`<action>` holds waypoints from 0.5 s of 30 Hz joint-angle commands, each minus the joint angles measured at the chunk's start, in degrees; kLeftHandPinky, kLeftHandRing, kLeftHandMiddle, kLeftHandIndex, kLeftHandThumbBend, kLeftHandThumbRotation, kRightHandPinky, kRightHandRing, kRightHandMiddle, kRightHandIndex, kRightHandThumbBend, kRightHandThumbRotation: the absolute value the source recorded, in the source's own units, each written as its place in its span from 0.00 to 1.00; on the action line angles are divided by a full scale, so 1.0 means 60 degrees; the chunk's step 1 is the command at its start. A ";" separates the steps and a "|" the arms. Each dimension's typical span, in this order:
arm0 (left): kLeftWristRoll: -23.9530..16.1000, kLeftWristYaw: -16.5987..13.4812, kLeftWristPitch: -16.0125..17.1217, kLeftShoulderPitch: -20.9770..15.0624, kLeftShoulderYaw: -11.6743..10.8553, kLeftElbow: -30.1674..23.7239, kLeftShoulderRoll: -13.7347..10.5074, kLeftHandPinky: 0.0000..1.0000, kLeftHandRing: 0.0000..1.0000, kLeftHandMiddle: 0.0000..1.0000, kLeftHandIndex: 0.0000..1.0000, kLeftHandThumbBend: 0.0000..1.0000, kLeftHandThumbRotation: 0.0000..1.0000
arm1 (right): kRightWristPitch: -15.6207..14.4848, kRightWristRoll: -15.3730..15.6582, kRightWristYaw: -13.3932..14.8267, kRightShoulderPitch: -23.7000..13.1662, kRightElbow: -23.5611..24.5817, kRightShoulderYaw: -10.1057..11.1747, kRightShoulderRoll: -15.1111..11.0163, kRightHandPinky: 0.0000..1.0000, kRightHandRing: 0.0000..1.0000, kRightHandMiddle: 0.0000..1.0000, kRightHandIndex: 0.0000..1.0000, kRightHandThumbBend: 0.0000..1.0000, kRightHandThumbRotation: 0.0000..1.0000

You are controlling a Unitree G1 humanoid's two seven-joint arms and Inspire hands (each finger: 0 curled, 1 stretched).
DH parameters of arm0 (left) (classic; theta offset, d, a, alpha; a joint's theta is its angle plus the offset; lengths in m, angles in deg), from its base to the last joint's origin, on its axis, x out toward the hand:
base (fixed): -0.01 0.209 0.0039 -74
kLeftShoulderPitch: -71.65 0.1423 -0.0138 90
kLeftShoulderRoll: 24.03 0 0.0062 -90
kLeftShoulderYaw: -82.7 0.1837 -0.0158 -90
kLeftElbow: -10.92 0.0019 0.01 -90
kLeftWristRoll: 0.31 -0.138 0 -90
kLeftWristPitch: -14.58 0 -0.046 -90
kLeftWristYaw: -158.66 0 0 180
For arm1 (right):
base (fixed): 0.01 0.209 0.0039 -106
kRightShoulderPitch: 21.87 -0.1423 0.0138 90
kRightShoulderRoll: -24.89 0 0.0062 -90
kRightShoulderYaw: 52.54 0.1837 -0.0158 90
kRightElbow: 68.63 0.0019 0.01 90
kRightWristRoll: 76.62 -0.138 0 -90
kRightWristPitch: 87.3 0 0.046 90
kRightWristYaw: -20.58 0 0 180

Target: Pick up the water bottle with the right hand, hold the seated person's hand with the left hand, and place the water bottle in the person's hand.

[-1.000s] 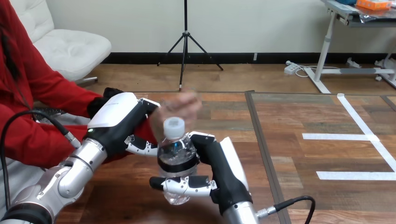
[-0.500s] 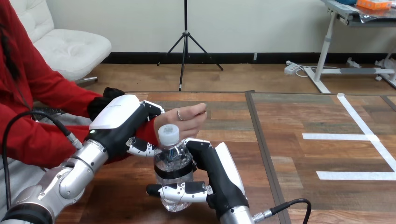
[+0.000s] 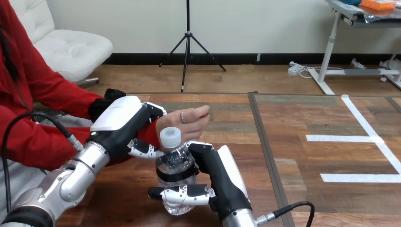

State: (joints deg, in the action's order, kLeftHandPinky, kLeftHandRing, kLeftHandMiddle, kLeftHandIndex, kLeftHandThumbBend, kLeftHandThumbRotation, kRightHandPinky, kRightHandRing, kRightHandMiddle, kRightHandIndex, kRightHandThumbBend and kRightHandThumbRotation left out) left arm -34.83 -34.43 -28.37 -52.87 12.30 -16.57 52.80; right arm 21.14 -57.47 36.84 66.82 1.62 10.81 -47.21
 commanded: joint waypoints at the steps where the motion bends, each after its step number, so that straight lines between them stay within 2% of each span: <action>1: -0.0030 -0.0210 0.0436 -0.0464 0.0100 -0.0290 0.0292 0.28 0.33 0.41 0.44 0.68 0.00 | 0.0062 -0.0060 0.0064 -0.1148 0.0483 0.0071 0.1151 0.29 0.36 0.46 0.47 0.85 0.00; 11: -0.0174 -0.0446 0.0439 -0.0455 0.0165 -0.0237 0.0277 0.28 0.34 0.41 0.44 0.67 0.00 | 0.0007 -0.0035 -0.0030 -0.1171 0.0641 0.0098 0.0972 0.29 0.37 0.46 0.47 0.84 0.00; 15: -0.0162 -0.0435 0.0448 -0.0449 0.0163 -0.0229 0.0275 0.28 0.34 0.41 0.45 0.67 0.00 | -0.0228 -0.0055 -0.0150 -0.1149 0.0815 0.0127 0.0936 0.29 0.37 0.46 0.47 0.84 0.00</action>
State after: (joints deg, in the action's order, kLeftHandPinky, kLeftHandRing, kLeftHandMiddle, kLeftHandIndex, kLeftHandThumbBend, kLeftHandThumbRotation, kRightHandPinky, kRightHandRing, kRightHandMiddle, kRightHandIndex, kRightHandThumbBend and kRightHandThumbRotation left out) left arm -35.37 -36.19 -27.99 -52.87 12.34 -16.56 52.80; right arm 20.14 -57.48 36.19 65.76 2.07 10.97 -47.28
